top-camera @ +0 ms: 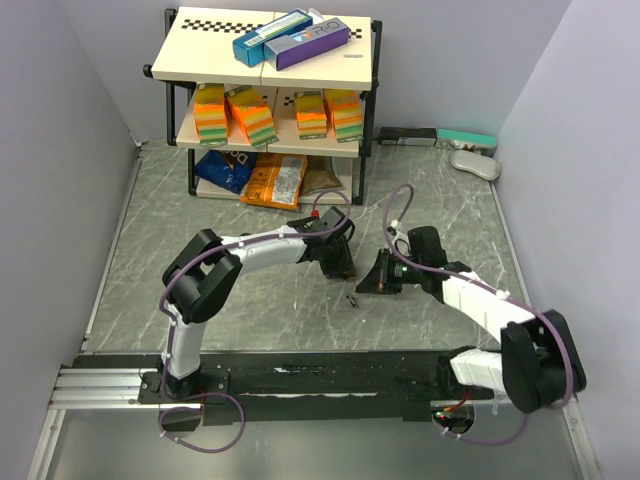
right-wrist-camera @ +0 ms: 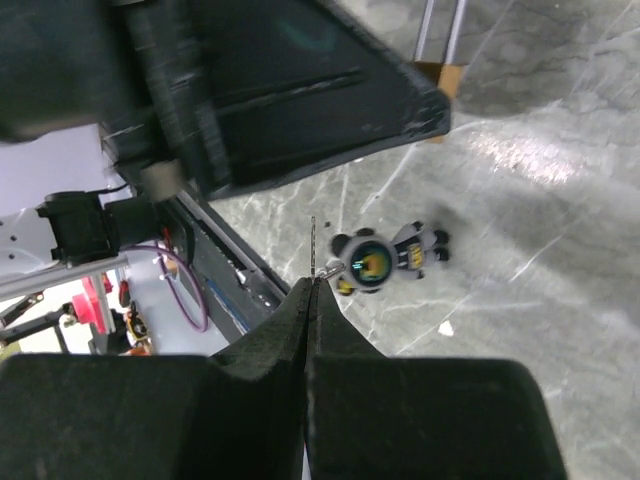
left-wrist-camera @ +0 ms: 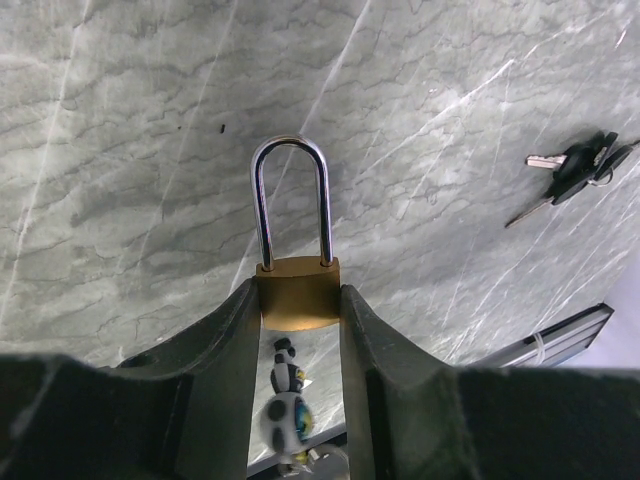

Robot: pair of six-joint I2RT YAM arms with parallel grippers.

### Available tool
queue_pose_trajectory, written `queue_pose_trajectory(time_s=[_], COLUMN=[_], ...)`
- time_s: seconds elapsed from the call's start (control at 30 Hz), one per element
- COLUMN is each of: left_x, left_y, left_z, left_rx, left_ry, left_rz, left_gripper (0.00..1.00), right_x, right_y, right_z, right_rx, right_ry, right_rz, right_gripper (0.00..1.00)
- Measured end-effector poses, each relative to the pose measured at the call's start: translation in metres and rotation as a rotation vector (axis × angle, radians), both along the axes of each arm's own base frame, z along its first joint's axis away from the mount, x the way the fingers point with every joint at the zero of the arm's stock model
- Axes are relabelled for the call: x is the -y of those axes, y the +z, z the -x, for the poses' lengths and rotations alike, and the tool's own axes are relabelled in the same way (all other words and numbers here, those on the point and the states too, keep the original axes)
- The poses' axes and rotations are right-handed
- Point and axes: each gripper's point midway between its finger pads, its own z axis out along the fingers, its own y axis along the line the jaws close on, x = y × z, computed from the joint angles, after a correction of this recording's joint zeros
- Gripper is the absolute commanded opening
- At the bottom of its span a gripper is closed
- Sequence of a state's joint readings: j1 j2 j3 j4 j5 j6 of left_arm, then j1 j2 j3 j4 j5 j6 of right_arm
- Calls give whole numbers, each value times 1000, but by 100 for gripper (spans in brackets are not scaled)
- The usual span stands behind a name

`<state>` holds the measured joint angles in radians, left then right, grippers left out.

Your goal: Unlock with the key

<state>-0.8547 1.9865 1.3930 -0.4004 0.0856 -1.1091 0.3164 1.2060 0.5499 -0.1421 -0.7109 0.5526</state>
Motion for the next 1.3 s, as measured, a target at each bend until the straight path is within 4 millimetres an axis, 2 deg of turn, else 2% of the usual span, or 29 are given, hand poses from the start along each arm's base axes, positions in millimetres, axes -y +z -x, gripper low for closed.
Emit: queue_pose_trajectory(time_s=[0.23, 0.37, 0.93, 1.3], left_x=[3, 4, 0, 2], left_y=[2, 1, -13, -13], left_z=[-1, 1, 13, 11], left_rx=[3, -2, -45, -36], left_ry=[-3, -7, -19, -19], left_rz=[16, 20, 33, 47], left_gripper=[1, 1, 1, 1], right_x=[-4, -5, -1, 1], right_y=[-28, -36, -50, -52], right_z=[-3, -3, -19, -13], right_rx=[-82, -103, -100, -107], right_ry=[17, 24, -1, 32], right_rz=[11, 13, 3, 14], right_gripper=[0, 0, 0, 0])
